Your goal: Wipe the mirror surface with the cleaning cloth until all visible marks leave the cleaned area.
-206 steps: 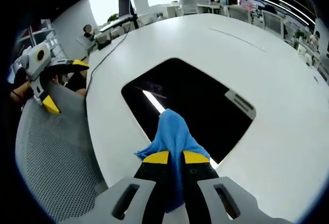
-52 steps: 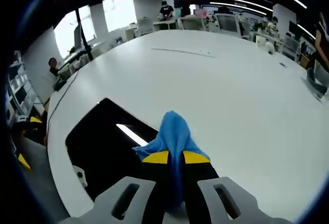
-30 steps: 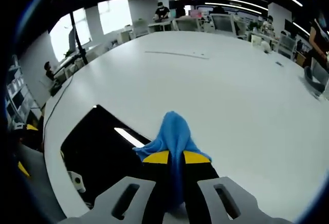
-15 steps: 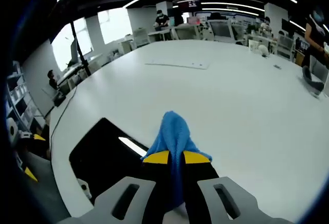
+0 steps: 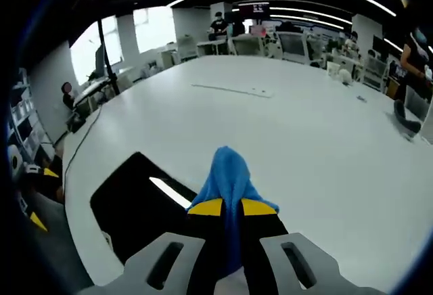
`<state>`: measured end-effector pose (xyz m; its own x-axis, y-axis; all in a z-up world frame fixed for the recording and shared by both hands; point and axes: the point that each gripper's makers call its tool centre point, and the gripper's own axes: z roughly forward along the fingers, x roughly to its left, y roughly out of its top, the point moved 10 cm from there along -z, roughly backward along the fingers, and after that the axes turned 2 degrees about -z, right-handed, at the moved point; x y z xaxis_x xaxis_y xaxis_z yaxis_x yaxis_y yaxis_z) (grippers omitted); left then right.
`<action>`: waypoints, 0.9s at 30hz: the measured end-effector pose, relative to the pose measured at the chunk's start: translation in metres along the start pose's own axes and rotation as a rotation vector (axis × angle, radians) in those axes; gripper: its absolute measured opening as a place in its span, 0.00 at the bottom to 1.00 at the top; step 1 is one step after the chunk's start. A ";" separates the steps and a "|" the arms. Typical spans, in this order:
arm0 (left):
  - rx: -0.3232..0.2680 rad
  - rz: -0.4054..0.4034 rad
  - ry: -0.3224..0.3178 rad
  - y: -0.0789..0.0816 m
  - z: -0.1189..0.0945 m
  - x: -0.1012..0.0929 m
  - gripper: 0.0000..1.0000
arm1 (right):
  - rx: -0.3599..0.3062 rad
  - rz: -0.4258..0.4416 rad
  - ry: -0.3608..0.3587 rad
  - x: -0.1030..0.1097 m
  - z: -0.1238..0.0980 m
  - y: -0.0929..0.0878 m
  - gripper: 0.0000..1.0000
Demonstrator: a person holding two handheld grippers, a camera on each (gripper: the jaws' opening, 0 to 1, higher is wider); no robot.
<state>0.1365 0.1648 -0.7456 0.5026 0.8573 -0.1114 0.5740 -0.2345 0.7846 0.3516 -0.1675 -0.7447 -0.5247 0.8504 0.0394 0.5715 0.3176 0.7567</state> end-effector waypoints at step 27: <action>-0.028 0.007 0.006 0.001 -0.001 -0.001 0.81 | -0.004 0.125 -0.097 -0.047 -0.064 -0.038 0.03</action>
<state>0.1362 0.1639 -0.7439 0.5026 0.8584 -0.1026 0.5523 -0.2275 0.8020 0.3143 -0.2468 -0.7333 -0.3862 0.9198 0.0699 0.6257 0.2055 0.7526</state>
